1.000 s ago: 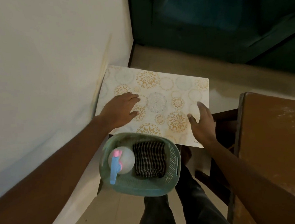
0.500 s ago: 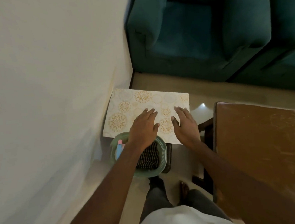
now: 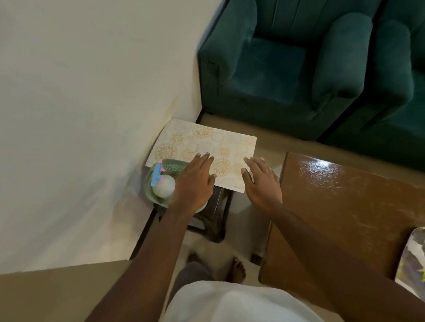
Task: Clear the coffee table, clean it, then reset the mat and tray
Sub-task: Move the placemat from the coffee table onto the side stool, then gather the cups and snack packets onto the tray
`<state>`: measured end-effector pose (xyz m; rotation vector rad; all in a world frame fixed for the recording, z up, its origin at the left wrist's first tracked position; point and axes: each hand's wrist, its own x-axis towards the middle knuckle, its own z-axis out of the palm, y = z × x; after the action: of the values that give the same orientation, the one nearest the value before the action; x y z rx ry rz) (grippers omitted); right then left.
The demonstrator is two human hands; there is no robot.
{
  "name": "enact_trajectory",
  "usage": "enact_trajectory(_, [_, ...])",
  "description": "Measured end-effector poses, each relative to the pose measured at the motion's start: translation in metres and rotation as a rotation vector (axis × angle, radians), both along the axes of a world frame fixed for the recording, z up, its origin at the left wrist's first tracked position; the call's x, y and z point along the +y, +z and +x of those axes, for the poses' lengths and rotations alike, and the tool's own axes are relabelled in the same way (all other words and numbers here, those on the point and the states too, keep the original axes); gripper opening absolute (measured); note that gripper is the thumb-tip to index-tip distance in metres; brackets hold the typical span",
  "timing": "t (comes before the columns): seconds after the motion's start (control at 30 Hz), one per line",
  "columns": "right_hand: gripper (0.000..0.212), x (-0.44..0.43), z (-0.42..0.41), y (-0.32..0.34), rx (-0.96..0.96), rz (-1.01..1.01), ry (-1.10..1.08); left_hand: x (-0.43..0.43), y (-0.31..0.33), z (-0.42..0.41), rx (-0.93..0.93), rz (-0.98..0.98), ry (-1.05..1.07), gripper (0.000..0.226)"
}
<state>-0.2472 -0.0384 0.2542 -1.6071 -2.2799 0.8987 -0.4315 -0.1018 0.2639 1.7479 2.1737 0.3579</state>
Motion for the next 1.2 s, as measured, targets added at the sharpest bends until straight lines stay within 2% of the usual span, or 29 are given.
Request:
enact_trajectory(0.4, [0.051,-0.082,0.076,0.019,0.025,0.074,0.01,-0.092,0.016,0.068,0.093,0.065,-0.017,0.054])
enact_trajectory(0.73, [0.056,-0.144,0.166,0.039,-0.051,0.17,-0.008,-0.146,0.044,0.141,0.121,0.104,-0.046,0.057])
enact_trajectory(1.03, [0.057,-0.172,0.252,0.048,-0.039,0.199,-0.124,-0.153,0.056,0.226,0.209,0.143,-0.145,0.053])
enact_trajectory(1.2, [0.056,-0.177,0.319,0.048,-0.042,0.205,-0.191,-0.142,0.055,0.304,0.192,0.156,-0.24,0.055])
